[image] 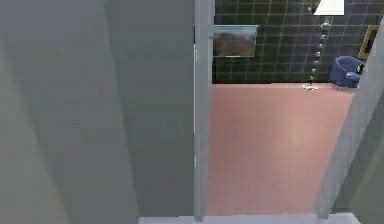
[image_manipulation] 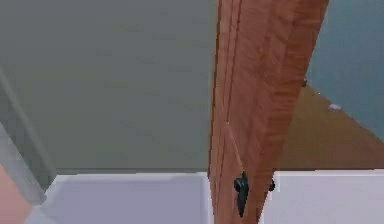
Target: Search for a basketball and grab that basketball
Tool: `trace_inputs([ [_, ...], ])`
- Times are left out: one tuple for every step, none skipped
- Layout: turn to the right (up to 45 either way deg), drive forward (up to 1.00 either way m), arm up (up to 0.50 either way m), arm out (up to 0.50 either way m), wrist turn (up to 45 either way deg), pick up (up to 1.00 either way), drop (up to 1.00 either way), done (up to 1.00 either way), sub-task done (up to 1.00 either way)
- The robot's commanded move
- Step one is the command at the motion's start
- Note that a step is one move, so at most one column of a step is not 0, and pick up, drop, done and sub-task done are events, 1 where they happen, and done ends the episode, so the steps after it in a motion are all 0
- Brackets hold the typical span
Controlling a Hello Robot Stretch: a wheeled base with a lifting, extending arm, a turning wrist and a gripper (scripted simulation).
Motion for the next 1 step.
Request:
trace_inputs([
  [21.0,0.00,0.00,0.00,0.0,0.00,0.00,0.00,0.00],
])
